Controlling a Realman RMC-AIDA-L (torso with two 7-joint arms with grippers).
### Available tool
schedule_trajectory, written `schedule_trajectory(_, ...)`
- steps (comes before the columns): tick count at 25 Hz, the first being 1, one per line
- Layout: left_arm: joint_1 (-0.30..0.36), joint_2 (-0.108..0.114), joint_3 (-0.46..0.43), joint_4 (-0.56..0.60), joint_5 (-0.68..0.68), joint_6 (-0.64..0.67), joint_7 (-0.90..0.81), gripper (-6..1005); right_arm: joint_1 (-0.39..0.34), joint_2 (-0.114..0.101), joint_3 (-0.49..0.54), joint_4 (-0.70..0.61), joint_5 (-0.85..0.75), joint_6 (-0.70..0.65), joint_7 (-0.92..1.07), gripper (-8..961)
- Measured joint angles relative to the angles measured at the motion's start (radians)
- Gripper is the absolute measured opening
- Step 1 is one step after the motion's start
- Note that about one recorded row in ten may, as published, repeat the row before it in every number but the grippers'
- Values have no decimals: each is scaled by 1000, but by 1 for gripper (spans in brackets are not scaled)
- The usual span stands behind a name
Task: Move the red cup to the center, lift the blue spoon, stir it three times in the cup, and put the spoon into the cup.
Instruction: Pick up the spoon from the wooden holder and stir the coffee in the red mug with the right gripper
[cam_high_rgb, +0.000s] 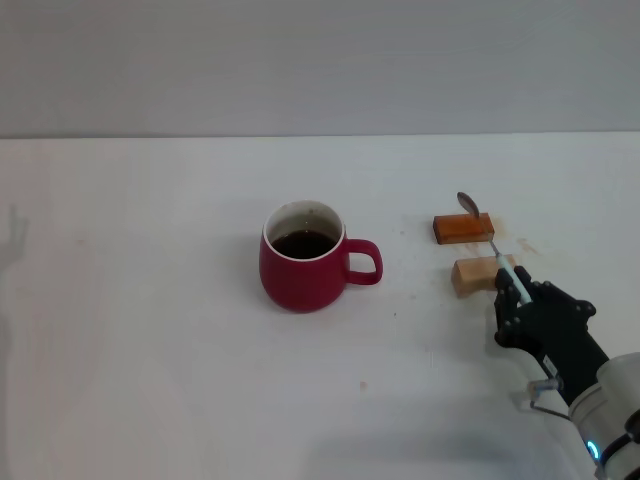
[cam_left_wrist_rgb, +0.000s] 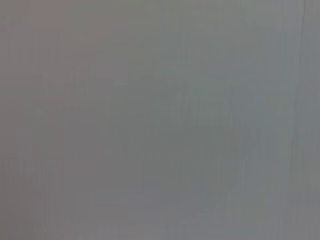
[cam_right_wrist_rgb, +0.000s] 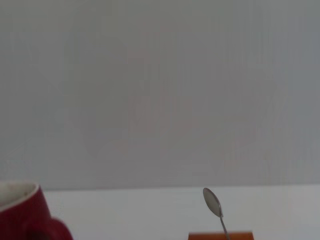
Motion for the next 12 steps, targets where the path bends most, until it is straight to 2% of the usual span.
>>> schedule_trajectory(7, -6, -3, 0, 1, 0, -22, 0, 862, 0, -10, 34, 17, -1, -70, -8, 136)
schedule_trajectory(12, -14, -3, 0, 0, 5, -48, 2, 862, -2, -31, 86, 71, -1, -93, -86, 136)
